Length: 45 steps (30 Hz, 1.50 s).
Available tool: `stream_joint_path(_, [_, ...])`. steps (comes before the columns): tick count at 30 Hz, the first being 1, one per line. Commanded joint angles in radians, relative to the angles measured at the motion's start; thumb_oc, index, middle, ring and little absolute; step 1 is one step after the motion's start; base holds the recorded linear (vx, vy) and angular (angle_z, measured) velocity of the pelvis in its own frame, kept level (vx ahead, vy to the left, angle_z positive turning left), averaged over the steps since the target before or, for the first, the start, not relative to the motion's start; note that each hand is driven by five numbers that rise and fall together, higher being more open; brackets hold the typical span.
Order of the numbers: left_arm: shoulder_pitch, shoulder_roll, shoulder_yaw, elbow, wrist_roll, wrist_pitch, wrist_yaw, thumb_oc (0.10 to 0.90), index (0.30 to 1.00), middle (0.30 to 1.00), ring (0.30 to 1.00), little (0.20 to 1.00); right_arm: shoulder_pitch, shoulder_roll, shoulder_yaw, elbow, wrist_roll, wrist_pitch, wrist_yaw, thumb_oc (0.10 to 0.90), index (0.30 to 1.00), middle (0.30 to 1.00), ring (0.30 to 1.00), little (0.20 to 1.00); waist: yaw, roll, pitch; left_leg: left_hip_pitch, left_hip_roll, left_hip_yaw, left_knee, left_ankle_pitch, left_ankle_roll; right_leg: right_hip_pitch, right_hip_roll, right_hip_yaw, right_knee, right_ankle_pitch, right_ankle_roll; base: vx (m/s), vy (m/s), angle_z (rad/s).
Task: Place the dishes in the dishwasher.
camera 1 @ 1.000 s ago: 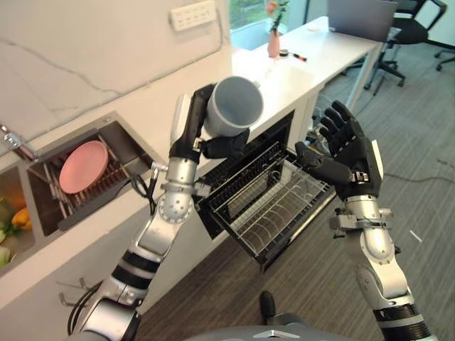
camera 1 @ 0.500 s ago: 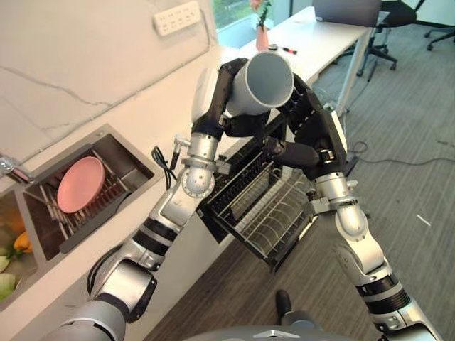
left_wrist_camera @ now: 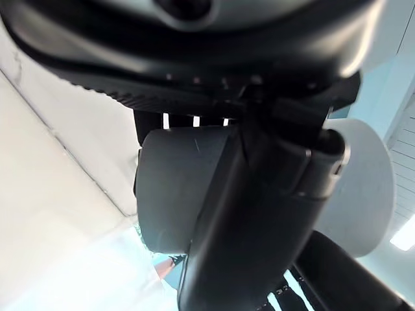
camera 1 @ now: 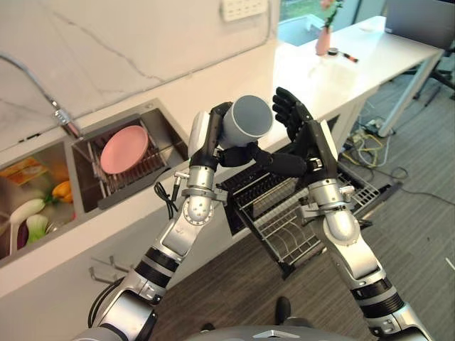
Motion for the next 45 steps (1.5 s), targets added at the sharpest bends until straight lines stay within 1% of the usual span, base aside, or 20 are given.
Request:
stream_joint_path(1, [-0.115,0.047,-0.094,-0.094,0.075,-0.087,-0.034,0.4,0.3,0.3,0.3,0.3,-0.152,0.078,-0.043,-0.107,0.009,-0.087,-0.031,0.8,0.9,0.9,0.9,0.9,-0.023,-0.073,-0.062,0.005,0.036,-0.015,0.004,0.004,-0.021,0.137,-0.117,0.019,0.018,-0.129,0.18,0.0,0.003,0.2])
stream_joint_path(5, [-0.126,0.062,-0.101,-0.101,0.093,-0.089,-0.056,0.4,0.3,0.3,0.3,0.3,-0.179,0.071,-0.001,-0.099,0.039,-0.074,0.008,0.8,0.9,0.9,0.9,0.9,-0.016,-0.078,-0.061,0.004,0.034,-0.024,0.004,0.003,-0.022,0.143,-0.122,0.005,0.017,-0.13,0.181,0.01,0.009,0.2])
stream_joint_path(6, [-0.131,0.077,-0.104,-0.108,0.107,-0.098,-0.077,0.4,0.3,0.3,0.3,0.3,-0.193,0.061,0.017,-0.1,0.054,-0.065,0.044,0.8,0.9,0.9,0.9,0.9,-0.011,-0.079,-0.061,0.004,0.032,-0.027,0.004,0.003,-0.022,0.146,-0.122,0.001,0.017,-0.13,0.181,0.01,0.007,0.08])
stream_joint_path(10, [-0.136,0.099,-0.111,-0.109,0.125,-0.11,-0.108,0.4,0.3,0.3,0.3,0.3,-0.21,0.044,0.031,-0.099,0.081,-0.059,0.084,0.8,0.9,0.9,0.9,0.9,-0.011,-0.079,-0.063,0.006,0.033,-0.031,0.004,0.002,-0.025,0.15,-0.123,-0.005,0.016,-0.132,0.181,0.0,0.001,0.01])
stream_joint_path(15, [-0.155,0.119,-0.132,-0.107,0.175,-0.118,-0.121,0.4,0.3,0.3,0.3,0.3,-0.232,0.026,0.034,-0.081,0.083,-0.054,0.087,0.8,0.9,0.9,0.9,0.9,-0.018,-0.075,-0.064,0.008,0.033,-0.028,0.004,0.001,-0.026,0.149,-0.124,-0.005,0.017,-0.132,0.183,0.0,0.0,0.0])
stream_joint_path(21, [-0.17,0.121,-0.174,-0.1,0.21,-0.132,-0.149,0.4,0.3,0.3,0.3,0.3,-0.26,0.03,0.047,-0.052,0.076,-0.047,0.088,0.8,0.9,0.9,0.9,0.9,-0.023,-0.07,-0.065,0.012,0.034,-0.023,0.004,0.0,-0.027,0.146,-0.122,0.002,0.018,-0.132,0.182,0.0,0.0,0.0])
stream_joint_path(22, [-0.173,0.143,-0.157,-0.086,0.21,-0.143,-0.129,0.4,0.3,0.3,0.3,0.3,-0.284,0.027,0.068,-0.038,0.083,-0.041,0.094,0.8,0.9,0.9,0.9,0.9,-0.023,-0.07,-0.066,0.015,0.035,-0.019,0.004,0.002,-0.028,0.145,-0.122,0.004,0.018,-0.131,0.182,0.0,0.0,0.0])
stream_joint_path(23, [-0.174,0.143,-0.155,-0.087,0.21,-0.143,-0.13,0.4,0.3,0.3,0.3,0.3,-0.286,0.027,0.069,-0.037,0.083,-0.042,0.095,0.8,0.9,0.9,0.9,0.9,-0.024,-0.069,-0.065,0.015,0.035,-0.019,0.004,0.002,-0.028,0.145,-0.122,0.004,0.018,-0.131,0.182,-0.01,-0.009,-0.04])
stream_joint_path(25, [-0.193,0.148,-0.19,-0.106,0.228,-0.147,-0.178,0.4,0.3,0.3,0.3,0.3,-0.296,0.01,0.078,-0.034,0.063,-0.033,0.108,0.8,0.9,0.9,0.9,0.9,-0.032,-0.065,-0.064,0.016,0.035,-0.017,0.004,0.001,-0.029,0.143,-0.123,0.008,0.019,-0.13,0.183,0.0,-0.001,-0.04])
stream_joint_path(28, [-0.197,0.161,-0.198,-0.118,0.217,-0.161,-0.204,0.4,0.3,0.3,0.3,0.3,-0.307,0.007,0.081,-0.044,0.03,-0.023,0.107,0.8,0.9,0.9,0.9,0.9,-0.032,-0.061,-0.064,0.016,0.036,-0.017,0.004,0.001,-0.029,0.14,-0.123,0.009,0.02,-0.129,0.183,0.0,0.0,0.0])
stream_joint_path(29, [-0.153,0.211,-0.178,-0.244,0.2,-0.194,-0.265,0.4,0.3,0.3,0.3,0.3,-0.301,0.0,0.063,-0.054,0.018,-0.025,0.106,0.7,0.749,0.749,0.749,0.749,-0.023,-0.055,-0.061,0.016,0.036,-0.018,0.004,0.001,-0.028,0.14,-0.123,0.007,0.019,-0.129,0.183,0.0,0.0,0.0])
stream_joint_path(30, [-0.143,0.236,-0.167,-0.28,0.199,-0.189,-0.266,0.4,0.3,0.3,0.3,0.3,-0.298,0.0,0.053,-0.051,-0.012,-0.019,0.091,0.635,0.653,0.653,0.653,0.653,-0.017,-0.052,-0.062,0.015,0.035,-0.021,0.004,0.0,-0.027,0.14,-0.124,0.007,0.019,-0.128,0.183,-0.01,0.013,-0.04])
stream_joint_path(31, [-0.148,0.266,-0.123,-0.294,0.159,-0.187,-0.275,0.4,0.3,0.3,0.3,0.3,-0.295,0.009,0.042,-0.055,-0.031,-0.016,0.086,0.442,0.364,0.364,0.364,0.364,-0.014,-0.052,-0.067,0.015,0.034,-0.022,0.004,-0.001,-0.028,0.14,-0.123,0.007,0.018,-0.129,0.182,0.0,0.004,-0.07])
stream_joint_path(32, [-0.153,0.286,-0.084,-0.313,0.127,-0.187,-0.264,0.4,0.3,0.3,0.3,0.3,-0.296,0.021,0.041,-0.053,-0.033,-0.013,0.077,0.4,0.3,0.3,0.3,0.3,-0.012,-0.053,-0.068,0.015,0.033,-0.022,0.004,0.0,-0.028,0.14,-0.124,0.007,0.018,-0.129,0.182,0.0,0.002,-0.07])
stream_joint_path(35, [-0.133,0.305,-0.02,-0.346,0.036,-0.182,-0.252,0.4,0.3,0.3,0.3,0.3,-0.308,0.048,0.044,-0.049,-0.054,-0.015,0.059,0.4,0.3,0.3,0.3,0.3,-0.01,-0.053,-0.067,0.016,0.033,-0.023,0.004,0.001,-0.03,0.142,-0.124,0.004,0.018,-0.129,0.18,0.0,0.002,0.01])
stream_joint_path(39, [-0.107,0.328,0.021,-0.383,-0.006,-0.175,-0.26,0.4,0.3,0.3,0.3,0.3,-0.288,0.064,0.028,-0.067,-0.078,-0.02,0.043,0.4,0.3,0.3,0.3,0.3,-0.008,-0.051,-0.068,0.016,0.034,-0.026,0.004,0.001,-0.03,0.144,-0.125,0.0,0.018,-0.128,0.18,0.0,0.0,0.0])
stream_joint_path(42, [-0.095,0.352,0.079,-0.407,-0.063,-0.172,-0.237,0.4,0.3,0.3,0.3,0.3,-0.242,0.077,-0.003,-0.096,-0.097,-0.028,0.02,0.4,0.3,0.3,0.3,0.3,-0.005,-0.048,-0.07,0.015,0.033,-0.03,0.004,0.001,-0.03,0.148,-0.125,-0.006,0.019,-0.127,0.18,0.0,0.0,0.0])
stream_joint_path(45, [-0.09,0.358,0.102,-0.417,-0.093,-0.168,-0.229,0.4,0.3,0.3,0.3,0.3,-0.219,0.078,-0.017,-0.107,-0.092,-0.029,0.02,0.4,0.3,0.3,0.3,0.3,-0.006,-0.047,-0.071,0.015,0.032,-0.032,0.004,0.002,-0.03,0.149,-0.125,-0.009,0.02,-0.126,0.18,0.0,0.0,0.0])
